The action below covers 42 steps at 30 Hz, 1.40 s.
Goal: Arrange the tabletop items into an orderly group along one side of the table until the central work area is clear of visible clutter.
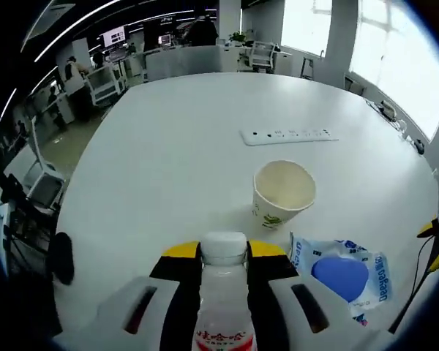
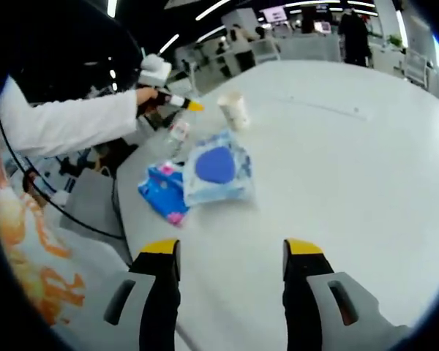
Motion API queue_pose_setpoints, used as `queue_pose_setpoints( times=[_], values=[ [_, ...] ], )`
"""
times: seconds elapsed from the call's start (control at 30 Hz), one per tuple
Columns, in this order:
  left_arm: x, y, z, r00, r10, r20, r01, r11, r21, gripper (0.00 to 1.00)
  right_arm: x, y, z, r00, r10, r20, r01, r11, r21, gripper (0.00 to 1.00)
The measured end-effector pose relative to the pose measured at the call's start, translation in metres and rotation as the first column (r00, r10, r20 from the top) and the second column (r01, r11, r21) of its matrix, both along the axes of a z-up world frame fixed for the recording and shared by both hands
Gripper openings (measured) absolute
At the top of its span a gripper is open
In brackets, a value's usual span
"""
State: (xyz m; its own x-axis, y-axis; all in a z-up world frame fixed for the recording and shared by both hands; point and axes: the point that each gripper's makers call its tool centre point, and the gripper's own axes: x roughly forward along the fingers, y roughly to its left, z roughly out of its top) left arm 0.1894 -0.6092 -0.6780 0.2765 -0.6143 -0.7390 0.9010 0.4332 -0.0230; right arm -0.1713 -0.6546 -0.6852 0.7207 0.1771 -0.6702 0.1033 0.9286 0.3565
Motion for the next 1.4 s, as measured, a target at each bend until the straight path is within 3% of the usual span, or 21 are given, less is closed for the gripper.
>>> queue_pose_setpoints(
  times=[0.23,0.6,0.8,1.03,1.4],
  values=[
    [-0.004,0.034,0.031,0.997,0.069,0.026,-0.067,0.994,-0.085,0.2,-0.004,0.008,0.004,1.0,0.019,0.016,-0.019,1.0,-0.014,0.55],
    [-0.016,0.063,0.049,0.99,0.135,0.039,-0.127,0.978,-0.165,0.2,-0.01,0.01,0.012,0.999,0.016,0.038,-0.015,0.999,-0.032,0.56],
    [-0.011,0.071,0.061,0.983,0.179,0.039,-0.167,0.964,-0.206,0.19,-0.013,0.011,0.013,0.999,0.015,0.041,-0.014,0.999,-0.037,0.56],
    [0.007,0.057,0.077,0.975,0.22,0.015,-0.208,0.939,-0.273,0.19,-0.012,0.011,0.016,0.999,0.007,0.053,-0.005,0.999,-0.032,0.56],
    [0.035,0.004,0.091,0.984,0.165,0.073,-0.14,0.952,-0.272,0.2,-0.014,0.002,0.018,0.997,-0.037,0.062,0.038,0.999,-0.022,0.56]
  ],
)
